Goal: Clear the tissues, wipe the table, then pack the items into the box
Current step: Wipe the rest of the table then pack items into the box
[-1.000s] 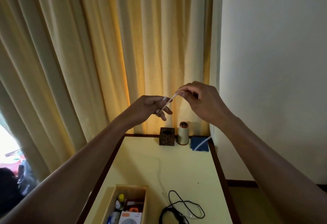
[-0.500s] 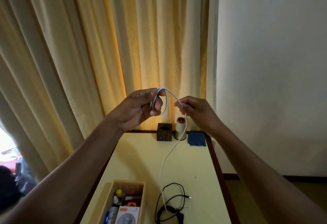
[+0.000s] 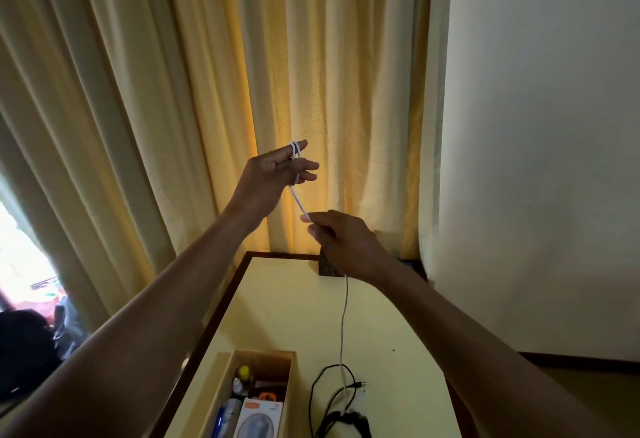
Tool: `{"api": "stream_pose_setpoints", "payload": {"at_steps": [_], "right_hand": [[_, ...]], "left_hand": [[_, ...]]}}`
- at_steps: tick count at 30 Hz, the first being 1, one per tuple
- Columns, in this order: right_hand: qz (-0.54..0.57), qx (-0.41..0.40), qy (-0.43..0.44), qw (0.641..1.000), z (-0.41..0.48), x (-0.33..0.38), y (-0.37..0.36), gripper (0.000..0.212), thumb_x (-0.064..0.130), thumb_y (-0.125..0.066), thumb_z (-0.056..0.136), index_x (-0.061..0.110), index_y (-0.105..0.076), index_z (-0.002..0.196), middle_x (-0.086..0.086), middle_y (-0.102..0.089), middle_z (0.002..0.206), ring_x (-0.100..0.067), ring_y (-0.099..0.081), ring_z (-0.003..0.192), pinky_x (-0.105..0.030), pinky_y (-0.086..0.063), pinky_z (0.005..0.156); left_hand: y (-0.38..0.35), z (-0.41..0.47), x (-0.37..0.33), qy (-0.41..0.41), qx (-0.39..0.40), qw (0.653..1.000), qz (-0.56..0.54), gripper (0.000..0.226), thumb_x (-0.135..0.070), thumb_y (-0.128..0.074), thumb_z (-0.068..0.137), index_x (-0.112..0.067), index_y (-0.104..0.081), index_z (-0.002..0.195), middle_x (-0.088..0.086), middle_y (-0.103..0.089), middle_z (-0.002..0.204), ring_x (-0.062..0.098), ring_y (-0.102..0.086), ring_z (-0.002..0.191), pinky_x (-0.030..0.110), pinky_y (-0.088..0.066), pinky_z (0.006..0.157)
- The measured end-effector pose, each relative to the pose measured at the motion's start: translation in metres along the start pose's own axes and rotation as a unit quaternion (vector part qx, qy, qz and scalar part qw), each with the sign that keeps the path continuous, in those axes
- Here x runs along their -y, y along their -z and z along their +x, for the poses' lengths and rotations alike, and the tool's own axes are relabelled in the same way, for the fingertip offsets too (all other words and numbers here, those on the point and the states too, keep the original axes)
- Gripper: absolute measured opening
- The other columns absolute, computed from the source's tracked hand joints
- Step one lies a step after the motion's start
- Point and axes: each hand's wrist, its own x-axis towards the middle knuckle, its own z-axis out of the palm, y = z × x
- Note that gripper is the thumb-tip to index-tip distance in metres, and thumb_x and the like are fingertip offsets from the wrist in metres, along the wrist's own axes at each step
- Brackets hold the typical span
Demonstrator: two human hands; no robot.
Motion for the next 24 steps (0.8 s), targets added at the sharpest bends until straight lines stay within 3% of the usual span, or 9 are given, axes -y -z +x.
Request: {"api": "stream_pose_setpoints", "payload": {"at_steps": [2,5,7,9,11,13,15,18,24], "right_hand": [[-0.031,-0.001,0.015,0.999,0.01,0.012,0.012,0.032,0.025,-0.056,0.104,0.014,-0.066,0.132,-0.007,-0.07,0.108,-0.011,-0.057,0.085,-0.029,-0.043,0.076],[-0.062,-0.006,0.02,0.998,0.027,0.022,0.03,0.034,0.028,-0.061,0.101,0.02,-0.066,0.134,-0.002,-0.072,0.119,-0.005,-0.058,0.093,-0.018,-0.041,0.072],[-0.061,-0.011,0.013,0.998,0.034,0.027,0.042,0.033,0.027,-0.063,0.1,0.022,-0.066,0.133,0.001,-0.072,0.12,-0.007,-0.063,0.098,-0.01,-0.041,0.075],[-0.068,-0.019,0.013,0.997,0.038,0.028,0.05,0.033,0.024,-0.065,0.099,0.021,-0.066,0.131,0.004,-0.073,0.115,-0.007,-0.067,0.096,-0.009,-0.043,0.074],[-0.089,-0.039,0.027,0.995,0.041,0.026,0.054,0.031,0.021,-0.067,0.097,0.02,-0.068,0.128,0.005,-0.074,0.109,-0.006,-0.068,0.092,-0.007,-0.044,0.073],[-0.107,-0.068,0.047,0.991,0.043,0.021,0.056,0.027,0.021,-0.067,0.097,0.018,-0.07,0.124,0.005,-0.075,0.107,-0.004,-0.067,0.09,-0.005,-0.042,0.075],[-0.115,-0.095,0.061,0.987,0.045,0.016,0.057,0.023,0.025,-0.067,0.098,0.017,-0.072,0.12,0.005,-0.074,0.106,-0.005,-0.065,0.089,-0.007,-0.042,0.076],[-0.087,-0.117,0.07,0.987,0.042,0.006,0.058,0.018,0.029,-0.064,0.1,0.017,-0.072,0.111,0.007,-0.071,0.097,-0.007,-0.063,0.085,-0.021,-0.047,0.076],[0.048,-0.078,-0.003,0.996,0.015,-0.018,0.038,0.018,0.033,-0.055,0.105,0.023,-0.069,0.103,0.011,-0.063,0.077,0.001,-0.059,0.071,-0.01,-0.043,0.063]], "left_hand": [[0.007,0.0,0.003,0.0,0.012,0.996,0.087,0.026,-0.017,-0.058,0.104,-0.005,-0.072,0.123,-0.007,-0.065,0.138,0.016,-0.076,0.097,0.029,-0.059,0.091],[0.015,-0.003,0.003,-0.014,0.034,0.978,0.206,0.022,-0.019,-0.053,0.107,-0.013,-0.073,0.114,-0.008,-0.071,0.12,0.006,-0.074,0.098,0.025,-0.056,0.093],[0.02,-0.006,0.0,-0.031,0.054,0.963,0.261,0.022,-0.019,-0.05,0.108,-0.022,-0.071,0.1,-0.003,-0.075,0.109,0.004,-0.071,0.095,0.02,-0.053,0.083],[0.026,-0.01,-0.002,-0.032,0.069,0.955,0.287,0.024,-0.019,-0.047,0.109,-0.023,-0.07,0.104,-0.004,-0.074,0.099,0.0,-0.068,0.087,0.01,-0.047,0.073],[0.03,-0.012,-0.003,-0.023,0.088,0.95,0.3,0.027,-0.022,-0.045,0.11,-0.016,-0.07,0.119,-0.014,-0.067,0.085,-0.005,-0.062,0.077,0.011,-0.046,0.069],[0.032,-0.013,-0.004,-0.005,0.126,0.945,0.302,0.03,-0.027,-0.044,0.111,-0.016,-0.07,0.119,-0.013,-0.062,0.076,-0.004,-0.057,0.07,0.024,-0.045,0.072],[0.034,-0.014,-0.008,0.023,0.183,0.95,0.252,0.031,-0.029,-0.043,0.111,-0.02,-0.072,0.116,-0.006,-0.059,0.073,0.001,-0.052,0.066,0.032,-0.042,0.076],[0.037,-0.021,-0.015,0.068,0.248,0.962,0.085,0.033,-0.029,-0.043,0.11,-0.016,-0.072,0.117,0.002,-0.053,0.073,0.013,-0.046,0.07,0.034,-0.041,0.077],[0.026,-0.031,-0.007,0.106,0.218,0.95,-0.195,0.03,-0.023,-0.048,0.105,-0.008,-0.07,0.119,0.003,-0.053,0.073,0.015,-0.048,0.067,0.026,-0.046,0.07]]}}
